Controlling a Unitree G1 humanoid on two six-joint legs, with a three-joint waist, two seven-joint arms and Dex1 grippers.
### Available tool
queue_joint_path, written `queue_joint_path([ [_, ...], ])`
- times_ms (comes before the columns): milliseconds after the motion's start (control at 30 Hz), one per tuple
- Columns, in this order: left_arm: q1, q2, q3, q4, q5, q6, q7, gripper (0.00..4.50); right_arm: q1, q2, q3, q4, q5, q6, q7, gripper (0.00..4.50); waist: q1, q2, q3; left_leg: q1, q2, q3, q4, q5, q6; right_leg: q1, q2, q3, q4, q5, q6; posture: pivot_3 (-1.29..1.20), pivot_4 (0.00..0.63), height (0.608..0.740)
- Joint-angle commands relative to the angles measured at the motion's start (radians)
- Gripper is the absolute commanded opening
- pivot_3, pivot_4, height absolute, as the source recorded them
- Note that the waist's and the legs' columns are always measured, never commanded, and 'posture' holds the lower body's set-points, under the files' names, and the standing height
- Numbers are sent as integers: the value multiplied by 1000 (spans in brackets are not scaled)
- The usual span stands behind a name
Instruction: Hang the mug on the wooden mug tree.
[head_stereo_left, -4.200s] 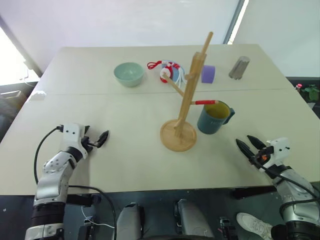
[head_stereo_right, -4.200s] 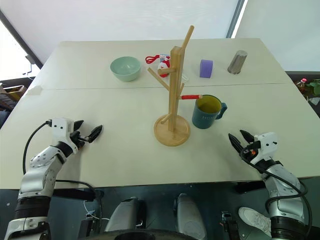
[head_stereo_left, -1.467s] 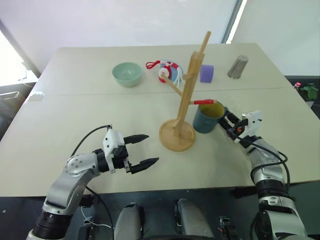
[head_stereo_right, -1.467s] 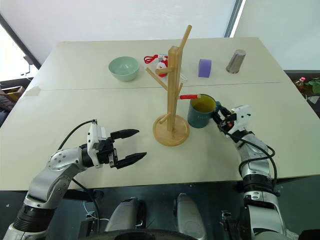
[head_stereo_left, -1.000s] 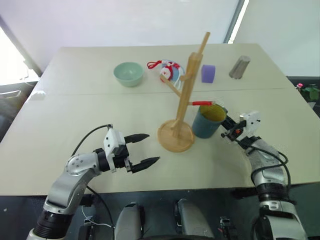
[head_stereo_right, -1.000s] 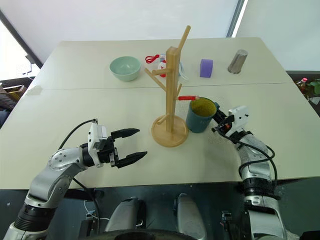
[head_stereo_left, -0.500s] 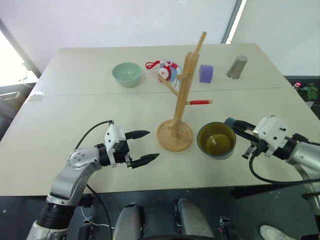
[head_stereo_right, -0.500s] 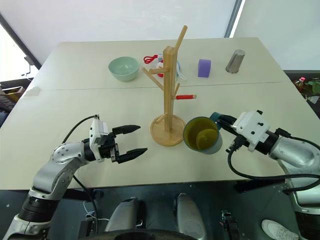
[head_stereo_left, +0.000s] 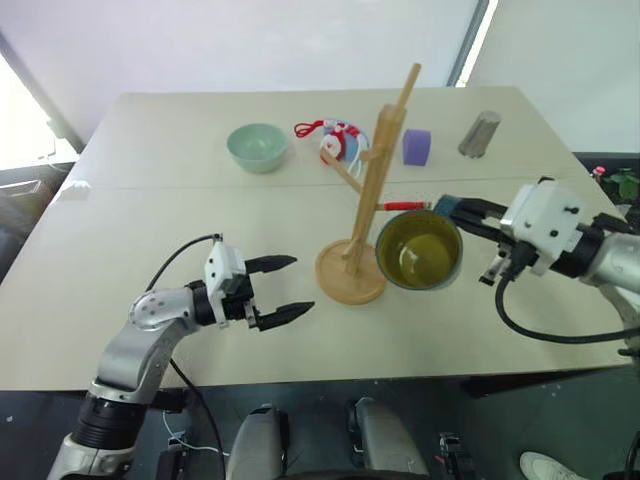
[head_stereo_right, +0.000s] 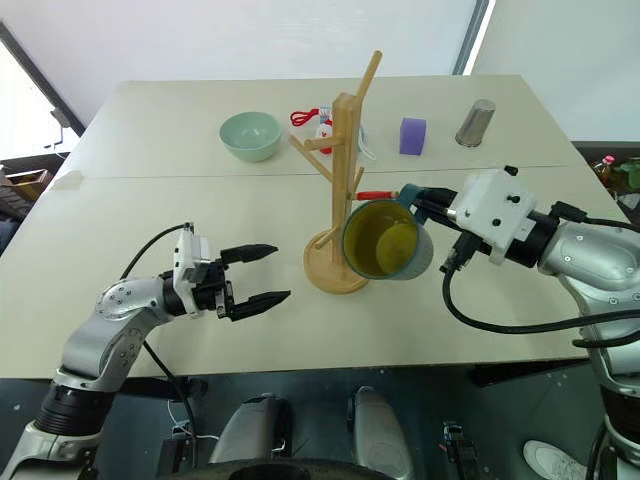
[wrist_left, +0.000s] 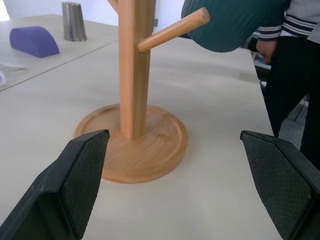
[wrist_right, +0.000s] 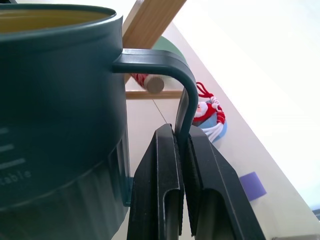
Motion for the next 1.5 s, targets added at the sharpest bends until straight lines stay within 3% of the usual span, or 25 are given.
queue_joint_path([
  [33, 7, 6, 26, -51, -26, 2, 10, 4500, -42, -12, -6, -27, 11, 12, -2, 27, 0, 0, 0, 0, 0, 0, 0, 0, 0, 0, 0, 0, 0, 0, 0, 0, 150, 740],
  [233, 5, 5, 38, -70, -46, 17, 21, 4500, -82, -7, 29, -21, 0, 27, -1, 27, 0, 0, 0, 0, 0, 0, 0, 0, 0, 0, -1, 0, 0, 0, 0, 0, 150, 740],
  [633, -65, 40, 96, -180, -232, 151, 26, 4500, -143, 15, 108, 36, -47, 21, -12, 27, -1, 0, 0, 0, 0, 0, 0, 0, 0, 0, 0, 0, 0, 0, 0, 0, 150, 740],
  [1067, -99, 58, 95, -203, -244, 169, 54, 4500, -183, 36, 151, 105, -69, 10, 10, 27, -1, 0, 0, 0, 0, 0, 0, 0, 0, 0, 0, 0, 0, 0, 0, 0, 150, 740],
  [1167, -97, 56, 93, -204, -242, 166, 60, 4500, -190, 38, 151, 111, -75, 6, 12, 992, -1, 0, 0, 0, 0, 0, 0, 0, 0, 0, 0, 0, 0, 0, 0, 0, 150, 740],
  [1300, -92, 55, 92, -205, -241, 162, 63, 4500, -197, 33, 148, 115, -98, -14, 11, 2998, 0, 0, 0, 0, 0, 0, 0, 0, 0, 0, 0, 0, 0, 0, 0, 0, 150, 740],
  [1500, -96, 43, 99, -186, -236, 152, 77, 4500, -179, 8, 84, 119, -93, -17, 20, 2998, 0, 0, 0, 0, 0, 0, 0, 0, 0, 0, 0, 0, 0, 0, 0, 0, 150, 740],
])
